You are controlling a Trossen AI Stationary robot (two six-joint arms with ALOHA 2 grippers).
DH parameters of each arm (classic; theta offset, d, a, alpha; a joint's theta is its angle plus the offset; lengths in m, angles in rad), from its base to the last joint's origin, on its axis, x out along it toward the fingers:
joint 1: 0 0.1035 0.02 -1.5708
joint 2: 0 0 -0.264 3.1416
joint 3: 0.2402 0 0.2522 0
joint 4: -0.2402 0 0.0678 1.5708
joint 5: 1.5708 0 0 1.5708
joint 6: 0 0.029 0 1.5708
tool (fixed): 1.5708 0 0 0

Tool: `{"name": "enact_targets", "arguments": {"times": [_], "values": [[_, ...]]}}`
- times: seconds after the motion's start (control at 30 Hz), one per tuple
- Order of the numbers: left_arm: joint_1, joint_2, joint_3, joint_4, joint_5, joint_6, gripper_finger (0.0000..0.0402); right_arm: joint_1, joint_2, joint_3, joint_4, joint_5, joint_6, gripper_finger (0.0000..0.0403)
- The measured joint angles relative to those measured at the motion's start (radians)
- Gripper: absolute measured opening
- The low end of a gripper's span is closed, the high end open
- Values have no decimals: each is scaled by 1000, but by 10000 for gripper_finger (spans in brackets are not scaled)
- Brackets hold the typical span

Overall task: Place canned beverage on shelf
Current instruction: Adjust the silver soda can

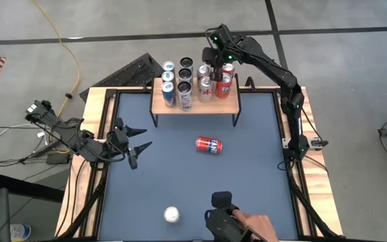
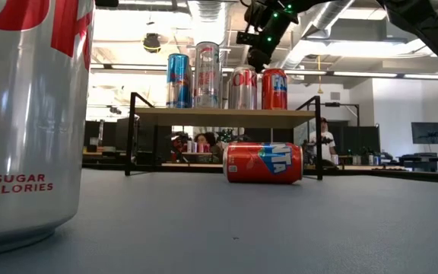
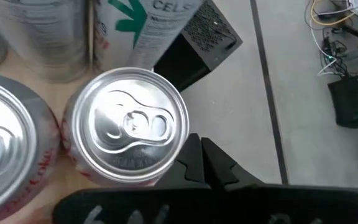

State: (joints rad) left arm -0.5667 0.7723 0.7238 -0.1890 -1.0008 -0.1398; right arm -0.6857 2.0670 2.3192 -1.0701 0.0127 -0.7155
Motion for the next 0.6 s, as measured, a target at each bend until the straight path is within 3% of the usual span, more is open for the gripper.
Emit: {"name": "enact_targets", "arguments": {"times": [0.17,0.37,0.47,0.6], "values": [[0,0,0,0,0,0,235,2,0,0,6,3,-3,0],[0,0,0,-1,0,0,235,38,-44,-1,0,168,15,0],[0,0,0,-1,1,0,235,65,-116,0,-126,148,102,0],[-1,0,0,-1,2,7,235,93,-176,-1,-285,39,238,0]]}}
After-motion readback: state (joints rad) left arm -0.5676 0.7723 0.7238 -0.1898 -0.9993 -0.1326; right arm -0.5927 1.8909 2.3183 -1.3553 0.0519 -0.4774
